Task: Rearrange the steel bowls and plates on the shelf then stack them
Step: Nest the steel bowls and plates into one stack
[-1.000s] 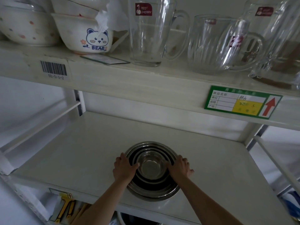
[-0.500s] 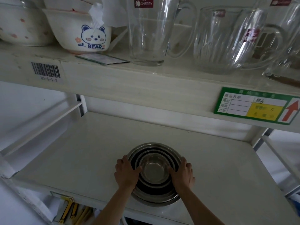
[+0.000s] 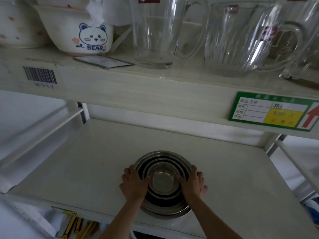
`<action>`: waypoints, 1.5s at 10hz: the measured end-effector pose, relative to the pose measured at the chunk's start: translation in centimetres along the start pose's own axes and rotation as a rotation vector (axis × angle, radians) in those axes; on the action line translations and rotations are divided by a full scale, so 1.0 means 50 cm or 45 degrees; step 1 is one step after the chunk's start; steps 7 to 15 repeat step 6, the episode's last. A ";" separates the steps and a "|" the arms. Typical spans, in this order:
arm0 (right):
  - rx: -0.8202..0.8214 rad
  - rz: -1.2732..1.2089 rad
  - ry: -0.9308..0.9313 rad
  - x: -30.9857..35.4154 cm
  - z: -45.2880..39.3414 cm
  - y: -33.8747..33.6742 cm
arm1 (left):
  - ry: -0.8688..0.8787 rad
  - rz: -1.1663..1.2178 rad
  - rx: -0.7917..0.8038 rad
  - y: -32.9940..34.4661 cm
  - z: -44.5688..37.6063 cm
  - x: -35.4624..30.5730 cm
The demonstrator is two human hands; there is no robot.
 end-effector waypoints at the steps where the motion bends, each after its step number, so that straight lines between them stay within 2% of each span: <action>1: 0.019 -0.035 -0.001 0.001 0.002 -0.006 | 0.002 -0.003 0.003 -0.004 0.001 -0.003; 3: 0.073 -0.081 0.013 -0.001 0.006 -0.015 | 0.002 0.026 0.017 -0.010 0.003 -0.005; 5: 0.138 -0.084 0.003 0.001 0.004 -0.025 | -0.055 0.244 0.016 -0.031 0.001 -0.007; 6: 0.071 -0.068 -0.027 0.011 0.009 -0.048 | -0.006 0.238 -0.082 -0.059 0.000 -0.026; 15: 0.071 -0.068 -0.027 0.011 0.009 -0.048 | -0.006 0.238 -0.082 -0.059 0.000 -0.026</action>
Point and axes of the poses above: each hand's wrist, its own z-axis away from the middle knuckle, its own y-axis out of the palm, x = y × z, the point moved 6 cm from there along -z, towards the middle knuckle, and after that the axes turned 14 degrees about y, right-handed, at the moved point
